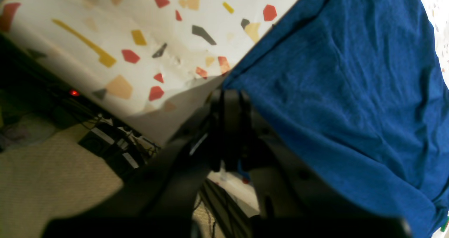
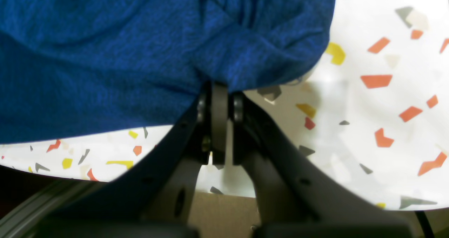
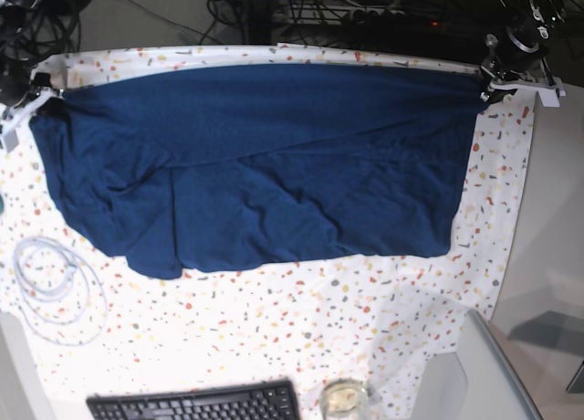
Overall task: Layout the t-shirt on the table in an organized manner, then fold the t-shirt properly
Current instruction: 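Pull the held edge taut and lay it flat along the cloth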
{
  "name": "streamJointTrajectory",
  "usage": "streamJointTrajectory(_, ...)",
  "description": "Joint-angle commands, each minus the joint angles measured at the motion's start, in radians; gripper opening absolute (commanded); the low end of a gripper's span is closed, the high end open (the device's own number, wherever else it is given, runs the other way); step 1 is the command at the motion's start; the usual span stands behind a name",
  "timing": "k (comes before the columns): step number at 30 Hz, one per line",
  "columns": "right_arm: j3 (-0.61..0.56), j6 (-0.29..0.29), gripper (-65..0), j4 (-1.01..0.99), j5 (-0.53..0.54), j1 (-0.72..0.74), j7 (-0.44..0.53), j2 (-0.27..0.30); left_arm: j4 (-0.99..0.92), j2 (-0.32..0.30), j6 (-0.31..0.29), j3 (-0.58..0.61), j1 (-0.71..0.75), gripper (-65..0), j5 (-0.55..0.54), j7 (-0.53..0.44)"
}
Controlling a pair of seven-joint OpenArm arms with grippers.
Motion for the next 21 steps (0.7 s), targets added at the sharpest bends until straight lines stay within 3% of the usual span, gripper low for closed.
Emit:
streamJointTrajectory(1,0.006,0.004,-65.0,0.02,0.013,0.006,0.016,0.021,0.017,-0.026,-0.005,-0.004,-0.007,-65.0,-0.016,-0.023)
streamJointTrajectory(9,0.006,0.004,-65.0,0.02,0.013,0.044,0.01,0.018,0.02,-0.053,-0.003,-0.005,-0.049,-65.0,-0.016,-0.022)
streamJointTrajectory(21,0.0,0.004,-65.0,0.022,0.016,-0.04,0.015,0.014,0.015,-0.054,-0.003,-0.005,-0.009,-65.0,-0.014,-0.028)
